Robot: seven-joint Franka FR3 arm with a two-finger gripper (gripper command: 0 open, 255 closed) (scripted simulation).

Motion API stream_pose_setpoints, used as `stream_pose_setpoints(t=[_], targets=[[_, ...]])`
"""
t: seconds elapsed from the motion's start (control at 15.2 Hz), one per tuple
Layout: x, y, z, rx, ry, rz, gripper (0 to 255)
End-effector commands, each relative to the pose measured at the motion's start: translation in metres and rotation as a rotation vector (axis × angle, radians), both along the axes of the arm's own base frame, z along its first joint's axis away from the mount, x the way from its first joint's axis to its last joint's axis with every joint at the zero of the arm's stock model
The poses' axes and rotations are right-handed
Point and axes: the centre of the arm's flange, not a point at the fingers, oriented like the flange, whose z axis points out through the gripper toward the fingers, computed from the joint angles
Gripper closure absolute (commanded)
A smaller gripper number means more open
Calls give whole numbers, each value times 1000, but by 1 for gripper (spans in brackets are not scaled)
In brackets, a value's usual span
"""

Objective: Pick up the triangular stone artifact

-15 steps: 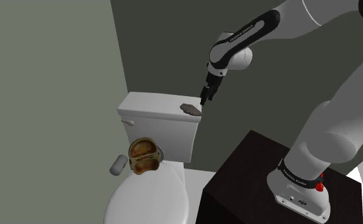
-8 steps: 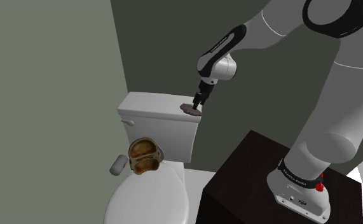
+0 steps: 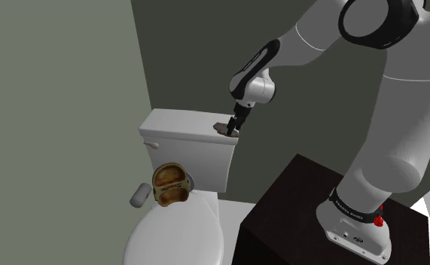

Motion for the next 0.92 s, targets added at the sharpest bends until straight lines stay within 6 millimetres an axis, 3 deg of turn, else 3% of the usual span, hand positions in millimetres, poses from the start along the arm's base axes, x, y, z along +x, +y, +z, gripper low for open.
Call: stream_pose_setpoints(t=[0.0,0.59,0.86], targets=[[0,0,-2,0,0,0,255],[0,0,-3,0,0,0,255],[0,0,18,0,0,0,255]])
